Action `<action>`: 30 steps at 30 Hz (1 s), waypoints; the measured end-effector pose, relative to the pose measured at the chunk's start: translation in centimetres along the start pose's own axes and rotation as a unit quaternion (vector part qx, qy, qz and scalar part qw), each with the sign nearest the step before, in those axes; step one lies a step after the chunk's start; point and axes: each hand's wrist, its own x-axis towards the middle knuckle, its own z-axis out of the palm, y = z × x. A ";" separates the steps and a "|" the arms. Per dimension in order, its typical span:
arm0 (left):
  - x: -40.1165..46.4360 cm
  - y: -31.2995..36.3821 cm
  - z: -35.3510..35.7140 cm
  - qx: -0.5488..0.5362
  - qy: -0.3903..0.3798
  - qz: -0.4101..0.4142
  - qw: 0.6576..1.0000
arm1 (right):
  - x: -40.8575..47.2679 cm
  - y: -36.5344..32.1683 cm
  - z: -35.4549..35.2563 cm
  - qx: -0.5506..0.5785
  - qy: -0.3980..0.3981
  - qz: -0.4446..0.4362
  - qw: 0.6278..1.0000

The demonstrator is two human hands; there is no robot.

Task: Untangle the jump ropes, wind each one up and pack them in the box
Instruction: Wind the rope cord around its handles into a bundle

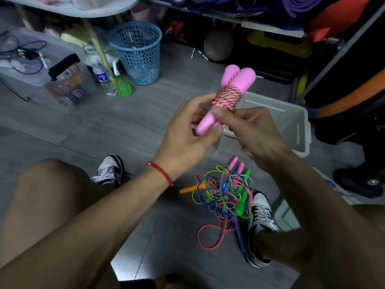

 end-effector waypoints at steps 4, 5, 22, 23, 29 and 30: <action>0.4 1.7 -1.0 -0.362 -0.096 -0.298 0.878 | 0.0 -0.5 -1.5 0.026 -0.109 -0.048 0.993; 0.5 1.8 -1.4 -0.378 -0.138 -0.317 0.859 | -0.1 -0.5 -1.7 0.040 -0.140 -0.061 0.988; 0.4 -0.9 0.1 -0.167 0.060 -0.208 0.962 | -0.8 2.4 2.2 -0.261 0.038 -0.088 0.961; 0.5 -1.0 0.2 -0.145 0.077 -0.199 0.966 | -0.9 2.2 2.3 -0.284 0.044 -0.091 0.953; 0.9 -2.0 -0.1 0.008 0.131 -0.183 0.974 | -0.8 2.1 2.6 -0.419 0.068 -0.172 0.889; 0.9 -2.2 -0.2 0.036 0.129 -0.175 0.975 | -0.8 2.0 2.6 -0.408 0.077 -0.195 0.888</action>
